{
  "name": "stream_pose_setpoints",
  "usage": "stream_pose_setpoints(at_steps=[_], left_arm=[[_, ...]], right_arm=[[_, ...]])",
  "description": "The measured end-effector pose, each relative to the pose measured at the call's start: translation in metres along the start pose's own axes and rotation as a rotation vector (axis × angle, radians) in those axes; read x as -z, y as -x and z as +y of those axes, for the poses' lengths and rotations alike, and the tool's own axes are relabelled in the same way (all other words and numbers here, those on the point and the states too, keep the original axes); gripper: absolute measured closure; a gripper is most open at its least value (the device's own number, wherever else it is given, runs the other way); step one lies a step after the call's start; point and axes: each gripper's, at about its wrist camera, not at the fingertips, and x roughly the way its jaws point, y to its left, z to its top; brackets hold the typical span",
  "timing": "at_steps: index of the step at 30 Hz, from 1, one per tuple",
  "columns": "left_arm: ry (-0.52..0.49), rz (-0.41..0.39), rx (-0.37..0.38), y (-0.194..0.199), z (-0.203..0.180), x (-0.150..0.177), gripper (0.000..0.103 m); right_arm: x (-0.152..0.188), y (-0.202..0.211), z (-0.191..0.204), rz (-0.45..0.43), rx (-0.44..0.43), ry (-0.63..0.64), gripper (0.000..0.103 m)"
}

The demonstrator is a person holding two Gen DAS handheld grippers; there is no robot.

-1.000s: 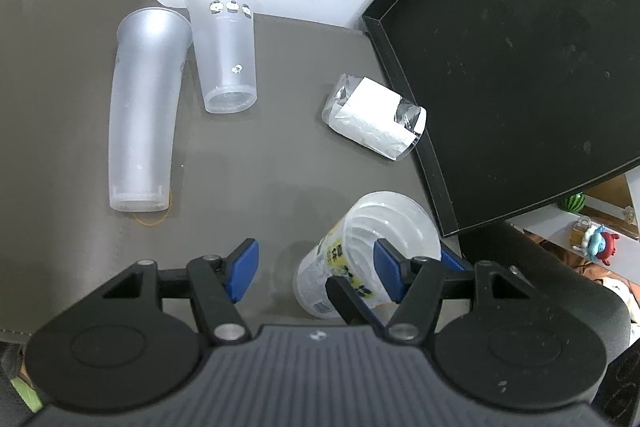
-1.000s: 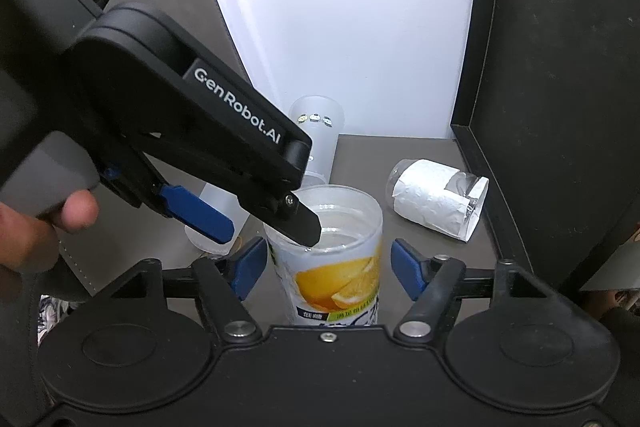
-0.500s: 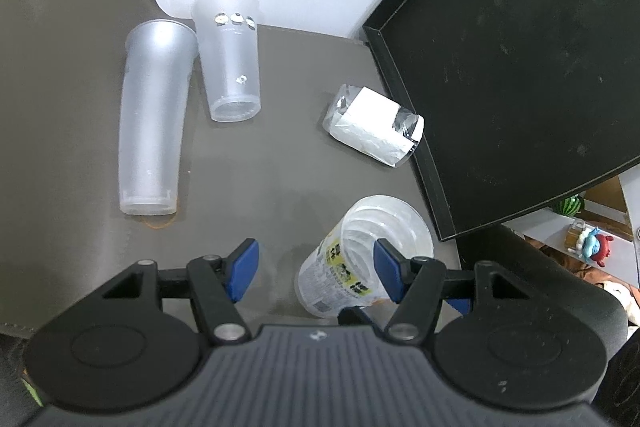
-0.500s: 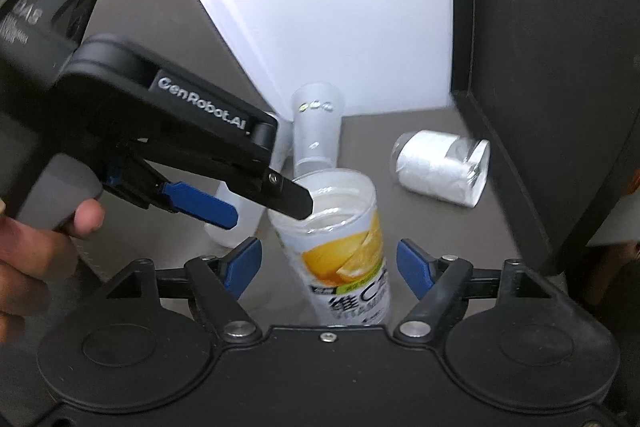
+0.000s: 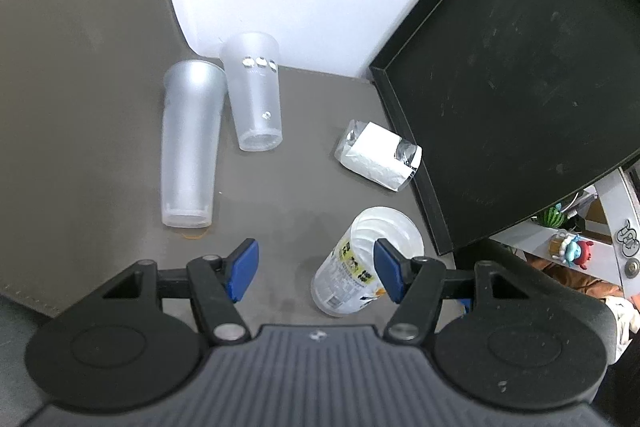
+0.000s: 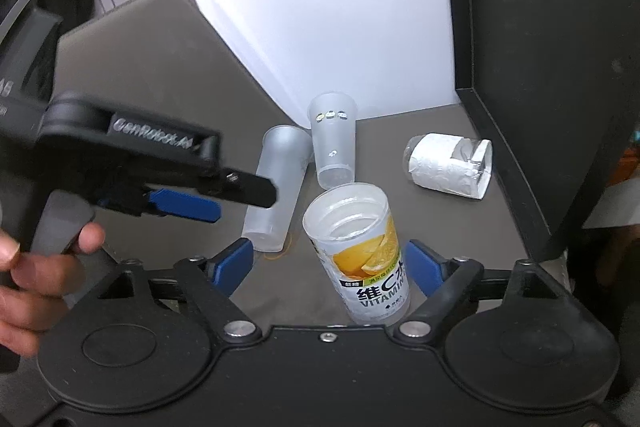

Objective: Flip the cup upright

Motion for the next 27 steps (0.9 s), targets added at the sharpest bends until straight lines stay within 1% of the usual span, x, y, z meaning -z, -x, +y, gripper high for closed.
stream_pose_setpoints(at_steps=[4, 9, 14, 25, 27], left_arm=[[-0.002, -0.028, -0.011, 0.016, 0.000, 0.007, 0.036], [0.002, -0.062, -0.016, 0.037, 0.000, 0.016, 0.031], [-0.006, -0.092, -0.027, 0.054, 0.001, 0.026, 0.027], [0.001, -0.135, -0.034, 0.082, 0.006, 0.042, 0.026], [0.001, -0.136, -0.030, 0.087, 0.007, 0.045, 0.026]], right_arm=[[-0.003, 0.011, 0.002, 0.001, 0.018, -0.008, 0.011], [-0.003, 0.026, 0.009, -0.009, 0.040, 0.019, 0.010], [-0.003, 0.041, 0.011, -0.015, 0.054, 0.016, 0.007], [-0.008, 0.078, 0.014, -0.071, 0.051, -0.012, 0.005], [-0.009, 0.082, 0.013, -0.080, 0.058, -0.019, 0.003]])
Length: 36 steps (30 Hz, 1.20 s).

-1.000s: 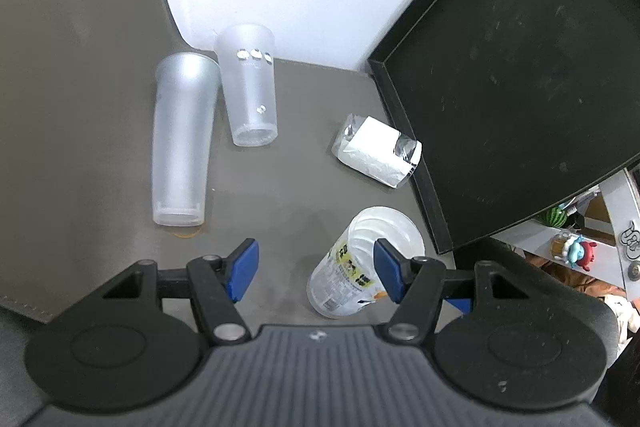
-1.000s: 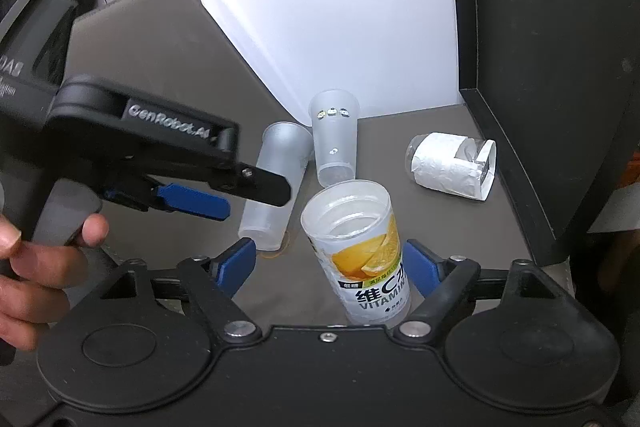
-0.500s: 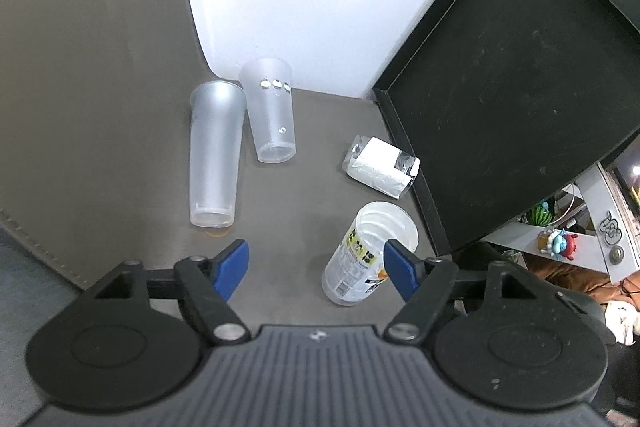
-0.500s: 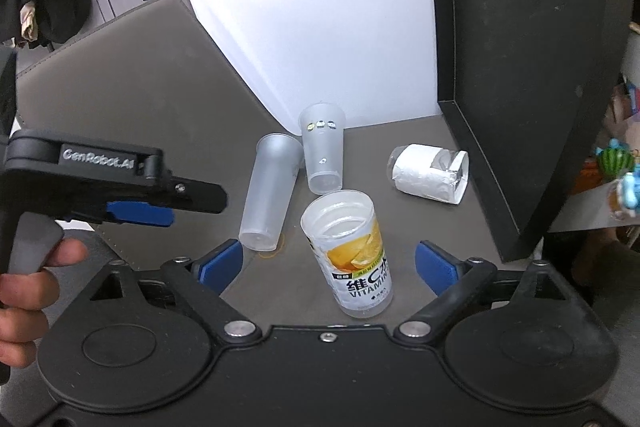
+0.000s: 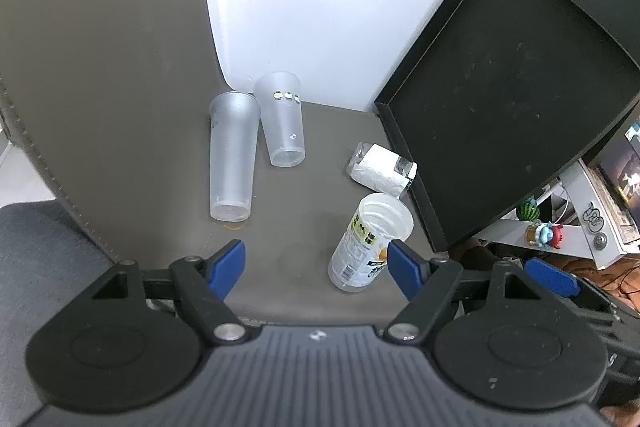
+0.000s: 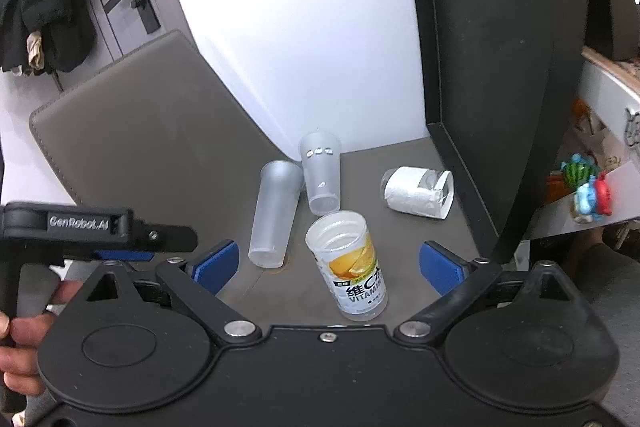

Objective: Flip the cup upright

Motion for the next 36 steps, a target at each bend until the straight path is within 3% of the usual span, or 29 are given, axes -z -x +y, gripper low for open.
stream_pose_setpoints(at_steps=[17, 26, 30, 36], left_arm=[[-0.026, -0.039, 0.003, 0.032, -0.007, 0.022, 0.025], [-0.083, -0.079, -0.017, 0.053, -0.017, 0.036, 0.018], [-0.110, -0.100, -0.069, 0.056, -0.022, 0.041, 0.011], [-0.099, -0.095, -0.048, 0.058, -0.022, 0.046, 0.008]], right_arm=[[-0.003, 0.034, 0.008, -0.036, -0.007, 0.048, 0.000], [-0.003, 0.055, 0.013, -0.038, -0.006, 0.064, 0.000], [-0.003, 0.061, 0.009, -0.031, -0.009, 0.040, 0.000], [0.000, 0.061, 0.001, -0.028, 0.034, -0.012, 0.000]])
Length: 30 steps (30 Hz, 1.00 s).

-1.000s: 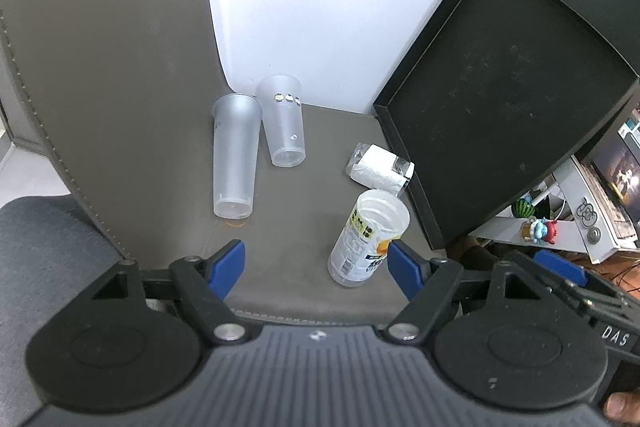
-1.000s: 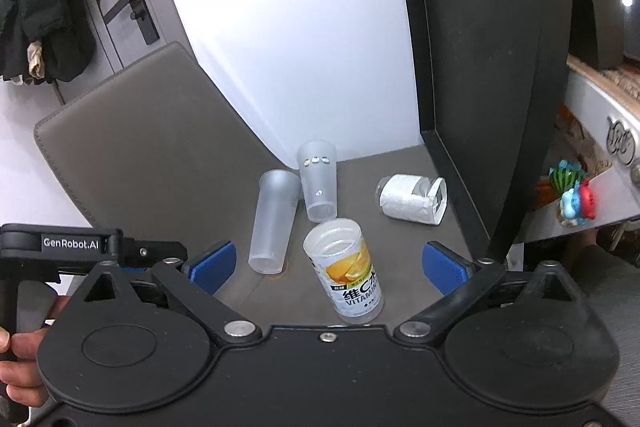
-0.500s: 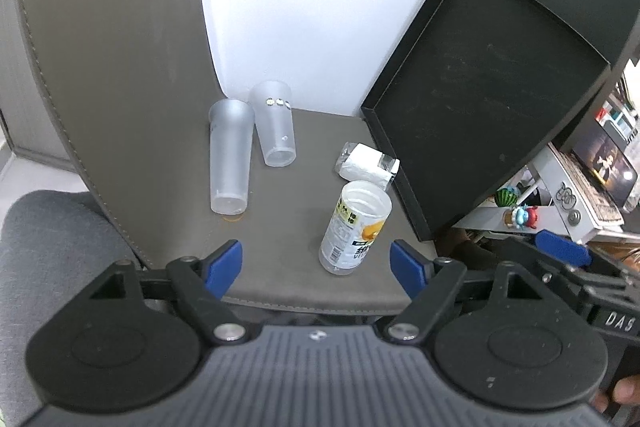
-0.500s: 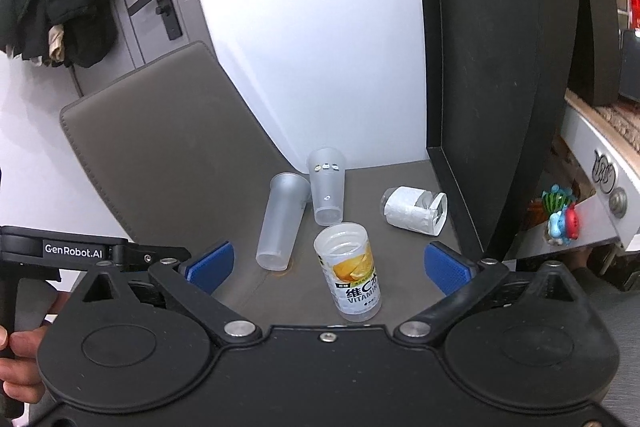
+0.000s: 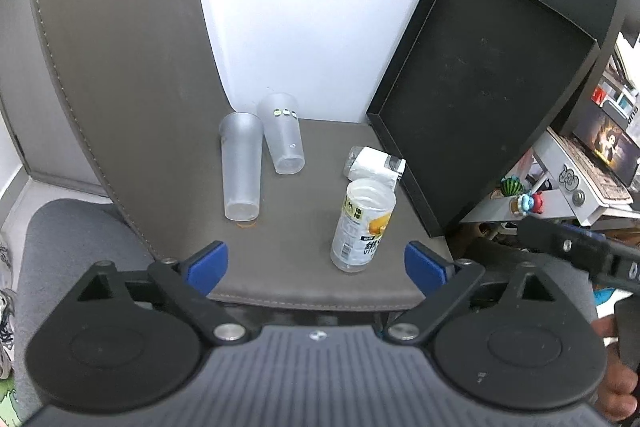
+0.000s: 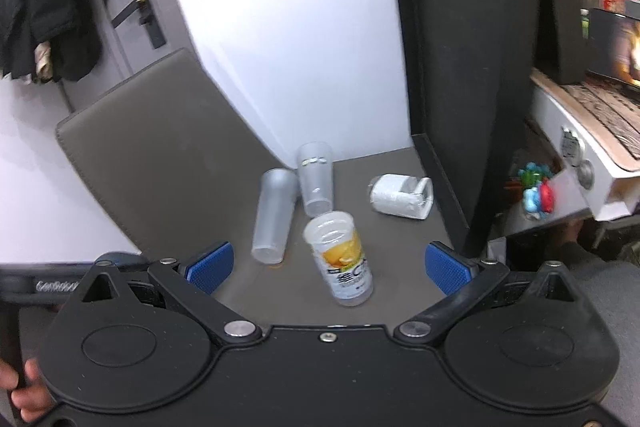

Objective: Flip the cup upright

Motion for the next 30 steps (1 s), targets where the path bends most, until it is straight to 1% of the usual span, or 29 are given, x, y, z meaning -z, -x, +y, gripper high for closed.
stream_pose_setpoints(at_steps=[3, 8, 12, 14, 18, 22, 30], left_arm=[[-0.004, 0.004, 0.018, 0.001, -0.001, 0.003, 0.008], [-0.042, -0.006, 0.011, 0.005, -0.006, 0.007, 0.008], [-0.044, -0.004, 0.047, 0.007, -0.007, 0.010, 0.007], [-0.039, 0.000, 0.060, 0.006, -0.005, 0.011, 0.007], [-0.047, -0.009, 0.033, 0.006, -0.006, 0.012, 0.007], [-0.044, 0.007, 0.042, 0.004, -0.005, 0.015, 0.007], [-0.040, 0.016, 0.044, 0.005, -0.004, 0.017, 0.007]], right_arm=[[0.002, 0.000, -0.005, 0.009, 0.016, -0.011, 0.000], [0.009, 0.006, -0.006, 0.017, 0.013, 0.017, 0.000], [0.013, 0.008, -0.005, 0.021, 0.005, 0.025, 0.000], [0.013, 0.008, -0.002, 0.020, 0.014, 0.046, 0.000], [0.013, 0.007, 0.002, 0.030, 0.020, 0.061, 0.000], [0.014, 0.004, 0.004, 0.055, 0.029, 0.070, 0.000], [0.017, 0.003, 0.004, 0.070, 0.031, 0.067, 0.000]])
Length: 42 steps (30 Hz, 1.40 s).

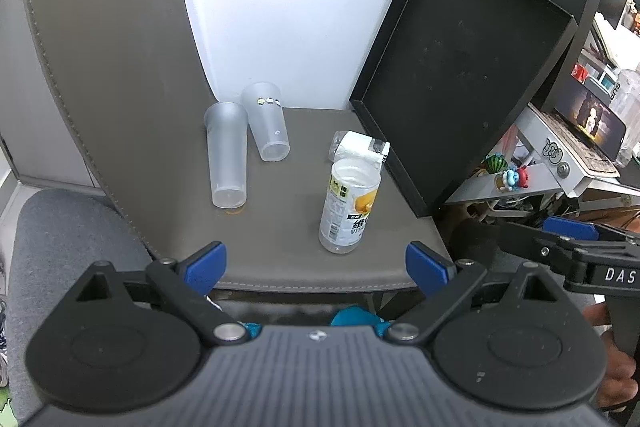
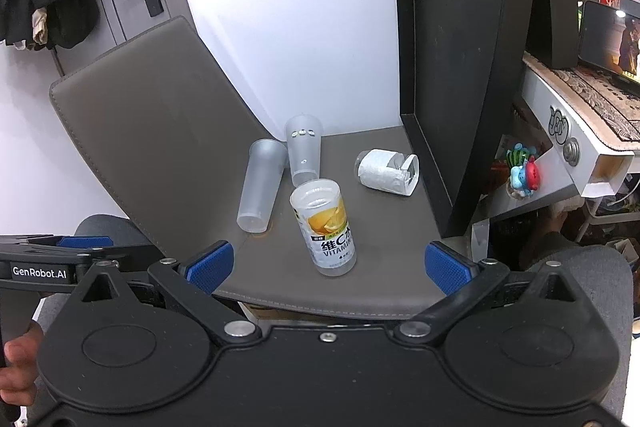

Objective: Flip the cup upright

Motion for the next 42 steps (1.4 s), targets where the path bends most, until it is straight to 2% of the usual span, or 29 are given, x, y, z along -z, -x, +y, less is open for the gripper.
stream_pose_setpoints(at_steps=[42], left_arm=[[0.006, -0.007, -0.002, 0.0026, 0.0021, 0.0017, 0.007]], right_arm=[[0.0028, -0.0006, 0.0032, 0.014, 0.011, 0.004, 0.000]])
